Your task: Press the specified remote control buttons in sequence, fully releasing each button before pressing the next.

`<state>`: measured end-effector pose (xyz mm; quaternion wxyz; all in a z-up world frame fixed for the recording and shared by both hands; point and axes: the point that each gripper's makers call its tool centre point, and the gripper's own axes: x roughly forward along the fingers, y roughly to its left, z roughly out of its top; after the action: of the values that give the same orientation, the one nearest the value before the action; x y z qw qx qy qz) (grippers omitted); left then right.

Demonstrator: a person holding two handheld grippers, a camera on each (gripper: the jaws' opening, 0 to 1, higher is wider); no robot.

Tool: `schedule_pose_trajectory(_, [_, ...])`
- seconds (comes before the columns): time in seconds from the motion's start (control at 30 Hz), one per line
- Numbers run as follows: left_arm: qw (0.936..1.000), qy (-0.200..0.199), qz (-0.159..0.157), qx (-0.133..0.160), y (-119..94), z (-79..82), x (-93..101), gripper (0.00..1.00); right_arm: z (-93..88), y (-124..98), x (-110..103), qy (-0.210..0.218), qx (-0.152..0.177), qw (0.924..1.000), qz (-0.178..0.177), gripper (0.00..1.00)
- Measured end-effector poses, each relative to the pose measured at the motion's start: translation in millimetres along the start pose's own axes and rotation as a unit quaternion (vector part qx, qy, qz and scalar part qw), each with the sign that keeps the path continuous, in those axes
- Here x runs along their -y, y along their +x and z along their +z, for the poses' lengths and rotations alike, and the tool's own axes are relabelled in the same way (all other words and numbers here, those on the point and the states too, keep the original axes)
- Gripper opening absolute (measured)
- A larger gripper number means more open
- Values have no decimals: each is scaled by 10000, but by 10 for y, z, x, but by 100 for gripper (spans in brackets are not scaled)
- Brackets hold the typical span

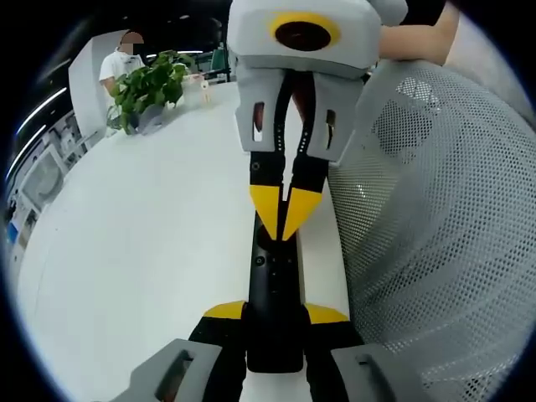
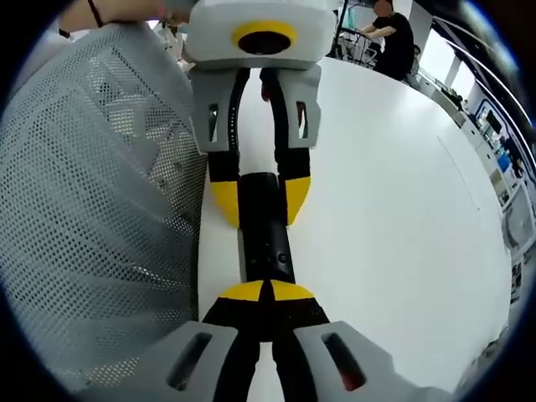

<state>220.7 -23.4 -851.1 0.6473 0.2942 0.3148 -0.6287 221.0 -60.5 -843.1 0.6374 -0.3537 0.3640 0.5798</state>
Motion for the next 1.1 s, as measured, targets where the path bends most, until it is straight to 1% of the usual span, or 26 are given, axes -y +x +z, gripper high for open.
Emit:
schedule_pose_trajectory(0.1, [10000,-2,1,8,0,-3,-2,25,3,3,7,296,49,9995,36,0])
schedule_pose_trajectory(0.33, [10000,-3,0,13,0,-5,-1,25,10,10,-5,159,73,9998,25,0])
schedule_pose_trajectory(0.43, [10000,-7,0,20,-2,-2,1,25,11,15,-8,56,26,10000,20,0])
schedule_pose_trajectory(0.6, [10000,-11,-3,28,-3,-3,3,25,15,26,0,166,-140,9997,91,0])
schedule_pose_trajectory(0.73, [10000,1,-6,25,-4,-4,3,25,6,22,0,307,-179,9993,88,0])
schedule_pose_trajectory(0.9, [10000,1,-3,25,-2,0,5,25,-3,12,-2,437,-66,9990,-32,0])
schedule_pose_trajectory(1.1, [10000,-6,4,56,-1,-1,7,25,-8,7,10,648,78,9979,14,0])
